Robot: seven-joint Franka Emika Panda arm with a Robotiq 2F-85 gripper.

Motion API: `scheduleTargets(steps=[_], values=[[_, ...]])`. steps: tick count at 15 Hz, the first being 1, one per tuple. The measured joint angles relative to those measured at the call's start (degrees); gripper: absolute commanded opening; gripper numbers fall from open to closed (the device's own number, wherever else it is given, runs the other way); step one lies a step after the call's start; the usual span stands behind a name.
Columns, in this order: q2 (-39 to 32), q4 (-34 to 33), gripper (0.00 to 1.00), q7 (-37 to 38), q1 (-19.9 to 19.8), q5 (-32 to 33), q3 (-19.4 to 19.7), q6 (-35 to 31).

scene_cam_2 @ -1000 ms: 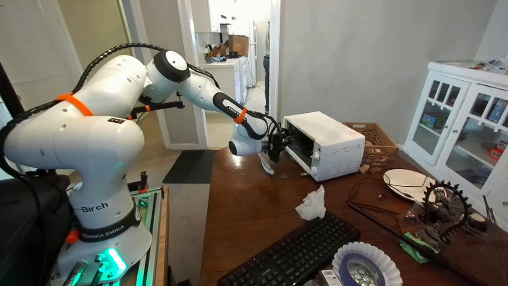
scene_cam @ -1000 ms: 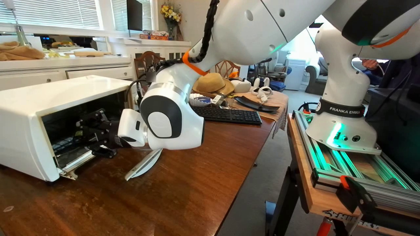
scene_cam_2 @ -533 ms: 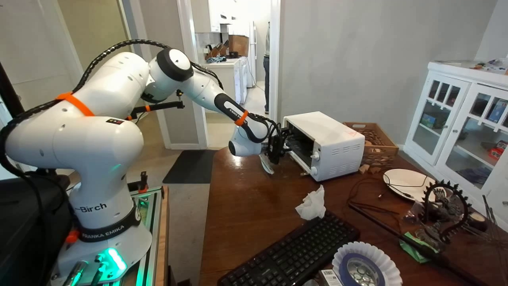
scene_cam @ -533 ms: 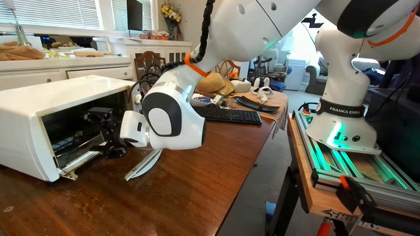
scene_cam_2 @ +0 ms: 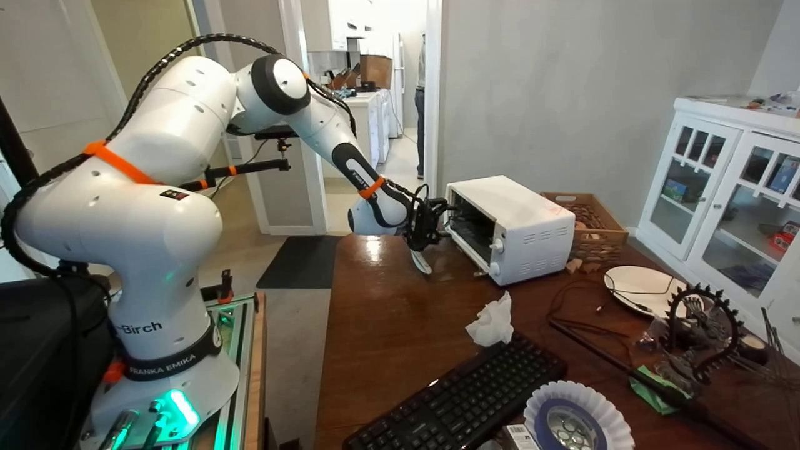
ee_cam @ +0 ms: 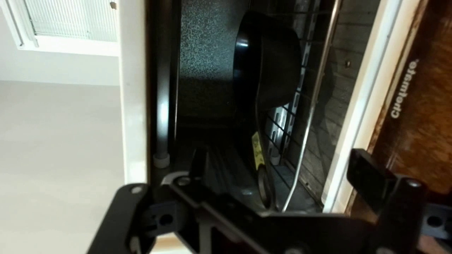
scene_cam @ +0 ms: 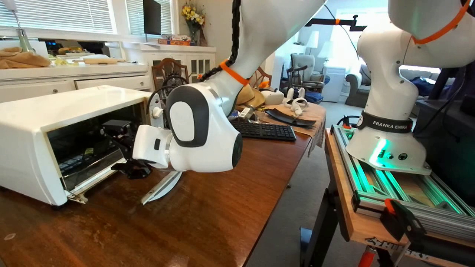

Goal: Put the black pot inside the oven

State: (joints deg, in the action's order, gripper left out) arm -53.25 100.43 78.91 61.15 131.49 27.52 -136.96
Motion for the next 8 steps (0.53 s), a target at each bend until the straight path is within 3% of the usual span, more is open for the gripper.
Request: scheduleTargets(steps=[1, 8], values=[[1.10, 0.87, 1.00, -3.10, -0.47, -2.08, -1.40, 0.33], [6.29, 7.61, 1.00, -28.55, 3.12, -26.10, -0.66, 1.81]])
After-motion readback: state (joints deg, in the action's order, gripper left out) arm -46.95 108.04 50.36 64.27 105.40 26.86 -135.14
